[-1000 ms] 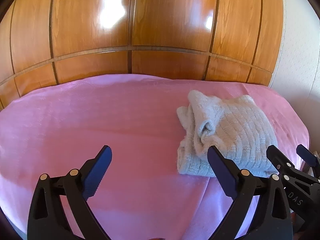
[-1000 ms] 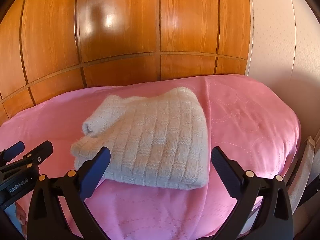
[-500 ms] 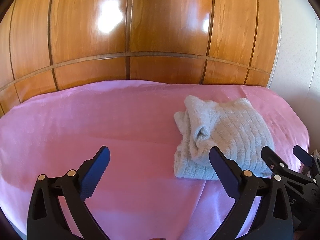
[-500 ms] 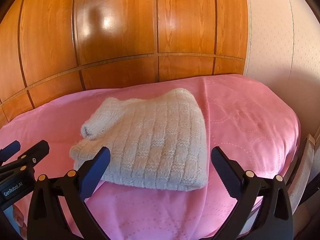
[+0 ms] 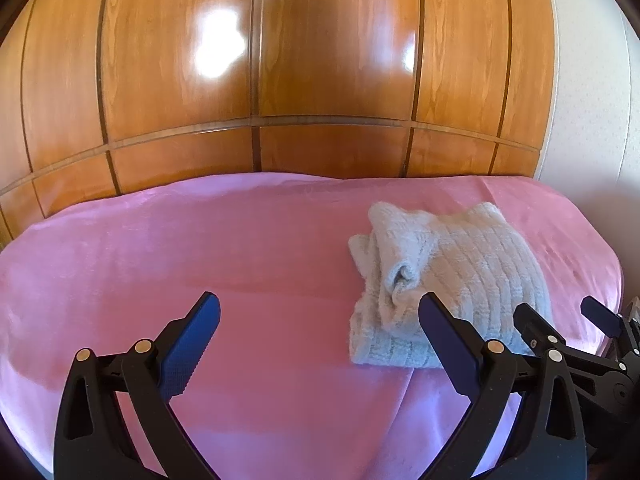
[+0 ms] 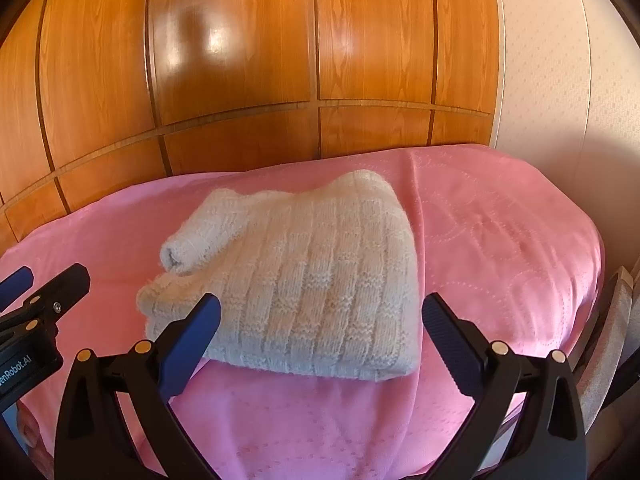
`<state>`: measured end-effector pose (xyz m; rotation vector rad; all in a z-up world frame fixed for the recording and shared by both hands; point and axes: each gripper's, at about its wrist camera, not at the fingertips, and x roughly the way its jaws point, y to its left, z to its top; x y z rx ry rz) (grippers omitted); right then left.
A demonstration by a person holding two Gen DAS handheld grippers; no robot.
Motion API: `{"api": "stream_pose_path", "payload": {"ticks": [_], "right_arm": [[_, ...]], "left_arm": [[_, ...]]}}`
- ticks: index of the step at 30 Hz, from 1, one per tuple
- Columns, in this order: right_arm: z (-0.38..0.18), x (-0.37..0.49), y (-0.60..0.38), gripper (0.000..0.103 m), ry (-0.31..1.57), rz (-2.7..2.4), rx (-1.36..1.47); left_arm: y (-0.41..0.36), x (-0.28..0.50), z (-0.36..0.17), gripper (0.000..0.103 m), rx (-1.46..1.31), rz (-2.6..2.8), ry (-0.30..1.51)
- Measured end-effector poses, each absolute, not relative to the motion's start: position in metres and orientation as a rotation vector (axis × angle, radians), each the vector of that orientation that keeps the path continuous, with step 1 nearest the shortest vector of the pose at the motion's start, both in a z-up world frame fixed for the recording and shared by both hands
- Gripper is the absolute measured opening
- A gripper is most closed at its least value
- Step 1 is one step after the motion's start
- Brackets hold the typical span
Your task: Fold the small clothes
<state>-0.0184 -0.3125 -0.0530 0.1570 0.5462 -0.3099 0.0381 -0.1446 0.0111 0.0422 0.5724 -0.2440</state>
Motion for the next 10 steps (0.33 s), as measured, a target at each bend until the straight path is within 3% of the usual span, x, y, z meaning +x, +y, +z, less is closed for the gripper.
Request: {"api": "stream_pose_path", "payload": {"ticks": [10], "right_arm": [[-0.055,-0.016,-0.313,0.101,0.546,-0.310,0.160]], "left_arm": [[-0.142,0.049,-0.001,0.098,0.025,-0.217,0.656]]}}
